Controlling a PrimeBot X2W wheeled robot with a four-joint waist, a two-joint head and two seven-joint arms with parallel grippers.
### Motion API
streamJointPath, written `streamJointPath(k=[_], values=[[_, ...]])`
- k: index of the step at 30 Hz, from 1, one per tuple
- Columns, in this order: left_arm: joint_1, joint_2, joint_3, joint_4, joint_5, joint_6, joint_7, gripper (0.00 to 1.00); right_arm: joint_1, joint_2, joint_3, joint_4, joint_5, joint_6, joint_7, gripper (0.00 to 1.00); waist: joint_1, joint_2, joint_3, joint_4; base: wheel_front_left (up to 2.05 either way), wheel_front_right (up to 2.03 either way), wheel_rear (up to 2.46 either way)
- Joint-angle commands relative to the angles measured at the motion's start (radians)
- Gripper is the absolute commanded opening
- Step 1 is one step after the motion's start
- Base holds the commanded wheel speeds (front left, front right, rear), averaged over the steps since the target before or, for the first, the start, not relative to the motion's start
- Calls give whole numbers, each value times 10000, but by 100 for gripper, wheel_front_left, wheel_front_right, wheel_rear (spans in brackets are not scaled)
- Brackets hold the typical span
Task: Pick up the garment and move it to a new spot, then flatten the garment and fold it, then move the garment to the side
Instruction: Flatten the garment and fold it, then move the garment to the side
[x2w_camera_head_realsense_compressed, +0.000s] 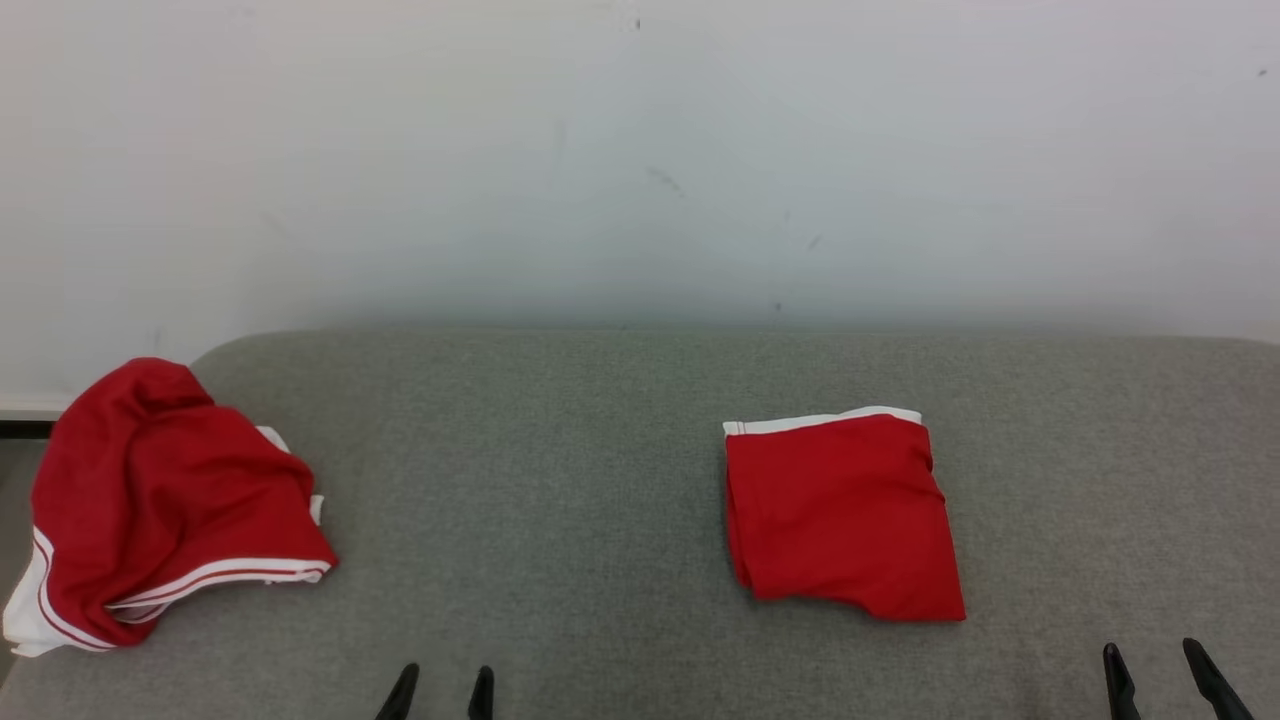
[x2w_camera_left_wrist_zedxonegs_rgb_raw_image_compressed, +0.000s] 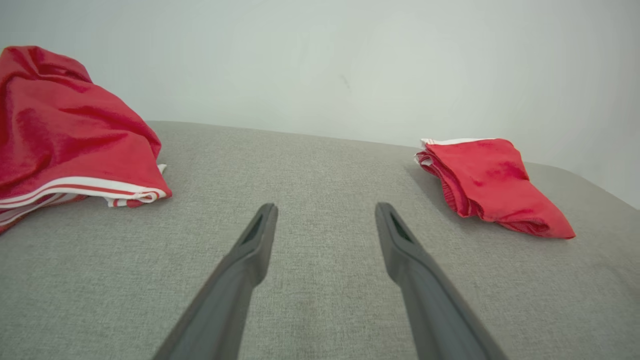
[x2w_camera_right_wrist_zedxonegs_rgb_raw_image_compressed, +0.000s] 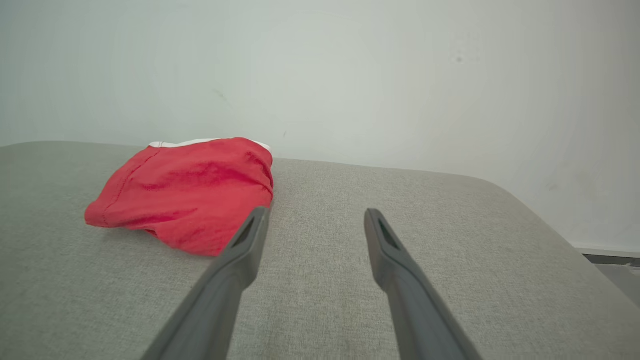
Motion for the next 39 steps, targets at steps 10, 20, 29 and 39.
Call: streamJointPath(k=[10, 20, 29, 39], values=[[0, 36, 54, -1, 35, 28, -3, 100, 10, 152, -136, 250, -11, -23, -24, 100, 1, -1, -18, -431, 0, 0, 0], [28, 36, 23, -21, 18, 21, -3, 100, -40, 198, -2, 491, 110, -23, -24, 100, 1, -1, -9, -492, 0, 0, 0], [-49, 35, 6, -105, 122, -17, -3, 100, -634, 322, 340, 885, 2705, -22, 249, 100, 1, -1, 185, -544, 0, 0, 0], [-900, 35, -325, -251, 398, -193, -5, 100, -2700, -968, 1149, 554, 6087, -22, 3709, 100, 1, -1, 1624, -298, 0, 0, 0]])
